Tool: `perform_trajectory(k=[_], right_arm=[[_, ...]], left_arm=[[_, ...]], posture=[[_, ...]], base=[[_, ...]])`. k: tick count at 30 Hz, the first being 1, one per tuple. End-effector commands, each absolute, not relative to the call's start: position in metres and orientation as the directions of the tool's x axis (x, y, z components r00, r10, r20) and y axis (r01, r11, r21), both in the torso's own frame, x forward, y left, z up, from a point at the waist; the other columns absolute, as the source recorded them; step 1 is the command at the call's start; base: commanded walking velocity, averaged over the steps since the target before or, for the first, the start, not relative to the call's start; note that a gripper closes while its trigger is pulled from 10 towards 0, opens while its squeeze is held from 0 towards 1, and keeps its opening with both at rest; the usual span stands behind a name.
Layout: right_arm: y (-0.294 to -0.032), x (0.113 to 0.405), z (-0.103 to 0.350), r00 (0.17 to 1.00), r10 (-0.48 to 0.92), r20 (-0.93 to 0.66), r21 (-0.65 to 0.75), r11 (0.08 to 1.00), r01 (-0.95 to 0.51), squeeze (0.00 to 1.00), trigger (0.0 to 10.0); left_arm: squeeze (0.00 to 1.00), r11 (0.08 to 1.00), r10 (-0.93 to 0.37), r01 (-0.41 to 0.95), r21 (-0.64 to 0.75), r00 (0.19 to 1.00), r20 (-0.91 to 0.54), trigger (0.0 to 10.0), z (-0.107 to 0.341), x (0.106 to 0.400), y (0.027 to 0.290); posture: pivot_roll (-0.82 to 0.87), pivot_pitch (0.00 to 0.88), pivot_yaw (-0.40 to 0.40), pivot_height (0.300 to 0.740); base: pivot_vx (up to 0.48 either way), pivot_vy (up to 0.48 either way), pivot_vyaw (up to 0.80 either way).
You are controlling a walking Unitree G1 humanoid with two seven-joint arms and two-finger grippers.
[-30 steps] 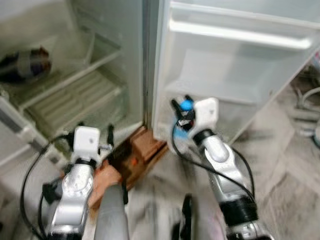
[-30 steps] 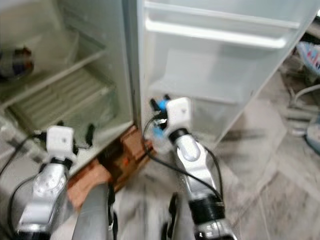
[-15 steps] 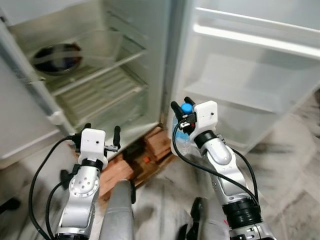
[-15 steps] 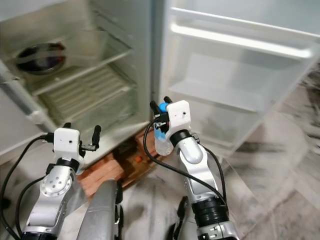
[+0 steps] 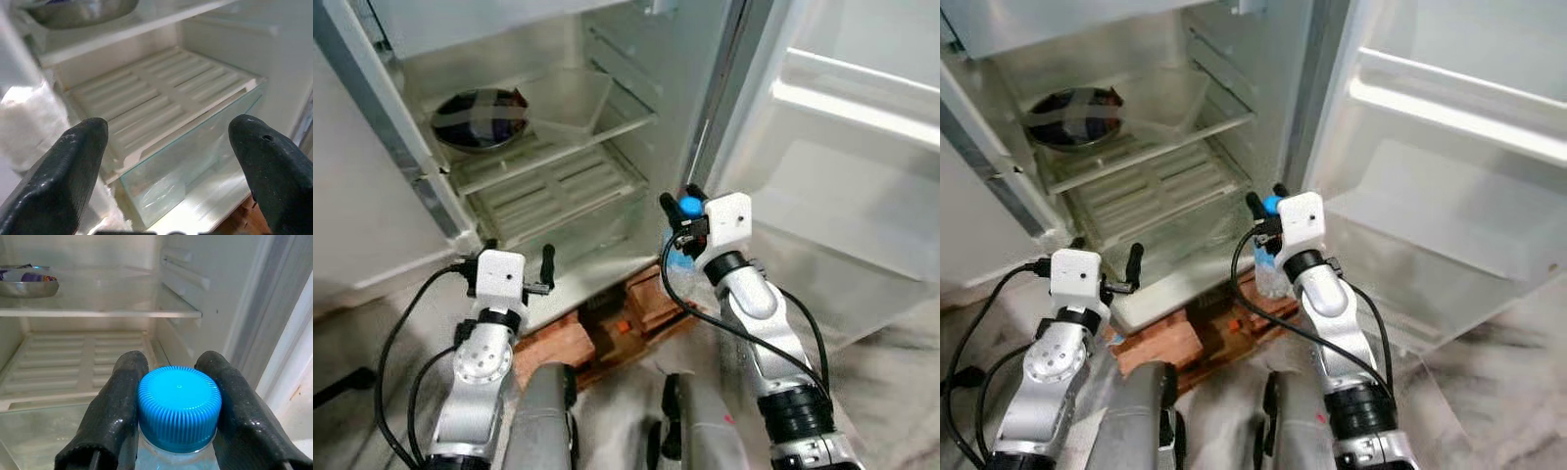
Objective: Restocking fridge
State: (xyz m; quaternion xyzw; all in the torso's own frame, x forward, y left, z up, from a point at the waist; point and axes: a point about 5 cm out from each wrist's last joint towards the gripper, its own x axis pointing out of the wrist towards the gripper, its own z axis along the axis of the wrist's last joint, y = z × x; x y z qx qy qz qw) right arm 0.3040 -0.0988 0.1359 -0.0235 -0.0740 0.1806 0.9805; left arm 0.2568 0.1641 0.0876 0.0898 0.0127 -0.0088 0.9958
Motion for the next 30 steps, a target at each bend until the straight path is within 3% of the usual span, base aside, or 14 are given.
perform_trajectory(k=[1, 13, 30], right_arm=[[-0.098, 0.305, 0.141, 0.924, 0.347, 0.158, -0.073, 0.938, -0.340, 0.00, 10.0], [-0.110, 0.311, 0.127, 0.963, 0.251, 0.100, -0.155, 0.960, -0.234, 0.00, 10.0], [-0.128, 0.352, 0.130, 0.978, 0.166, 0.123, -0.331, 0.936, -0.117, 0.00, 10.0]], left_arm=[[0.00, 0.985, -0.019, 0.026, 0.172, 0.999, -0.043, 10.0, 0.084, 0.254, 0.163], [0.00, 0.984, -0.022, 0.029, 0.175, 0.999, -0.044, 10.0, 0.086, 0.251, 0.164], [0.00, 0.980, -0.046, 0.058, 0.191, 0.997, -0.066, 10.0, 0.098, 0.228, 0.172]], posture=[[0.11, 0.126, -0.048, 0.622], [0.14, 0.148, -0.042, 0.622], [0.23, 0.293, 0.003, 0.622]], base=[[0.000, 0.000, 0.00], [0.000, 0.000, 0.00], [0.000, 0.000, 0.00]])
